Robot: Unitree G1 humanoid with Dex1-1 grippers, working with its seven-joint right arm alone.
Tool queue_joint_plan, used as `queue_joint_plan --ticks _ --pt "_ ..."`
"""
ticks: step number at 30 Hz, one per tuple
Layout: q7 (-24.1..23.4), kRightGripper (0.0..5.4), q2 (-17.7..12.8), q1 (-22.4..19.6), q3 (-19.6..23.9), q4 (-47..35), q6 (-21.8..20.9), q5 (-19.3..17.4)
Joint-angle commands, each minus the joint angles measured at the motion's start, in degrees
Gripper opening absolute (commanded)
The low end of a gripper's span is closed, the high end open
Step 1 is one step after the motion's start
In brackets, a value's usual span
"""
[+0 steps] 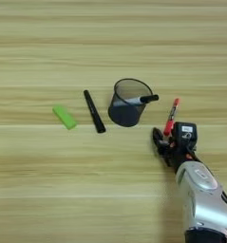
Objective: Move the objects on the table
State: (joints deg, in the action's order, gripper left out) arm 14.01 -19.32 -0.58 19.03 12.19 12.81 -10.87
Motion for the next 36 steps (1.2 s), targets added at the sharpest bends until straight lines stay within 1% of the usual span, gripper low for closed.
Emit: queue_joint_plan --ticks 1,3,7,11,15,23,29,33,36 --pt "-3.2 1.92 -1.5 -2.6 -0.2 0.9 -0.9 2.6" --pt "-3.9 1.66 -1.8 -3.1 -0.4 1.7 -1.0 3.3" --pt "-4.9 1.29 -2.2 -4.4 -0.6 3.6 -1.2 4.0" --pt "-5.3 0.88 -2.7 -5.9 -0.5 6.1 -1.8 4.4" --pt "-5.4 0.57 -2.7 -6.5 -0.6 7.4 -2.3 4.4" --pt "-4.8 0.56 -2.0 -6.6 -0.7 7.5 -2.4 3.7" --pt "-4.2 0.56 -0.8 -6.3 -0.9 5.7 -2.9 2.7" --pt "-5.6 0.56 -0.2 -6.4 -0.5 3.7 -4.8 2.6" --pt "-7.0 0.56 1.1 -7.0 0.4 2.5 -6.3 1.9"
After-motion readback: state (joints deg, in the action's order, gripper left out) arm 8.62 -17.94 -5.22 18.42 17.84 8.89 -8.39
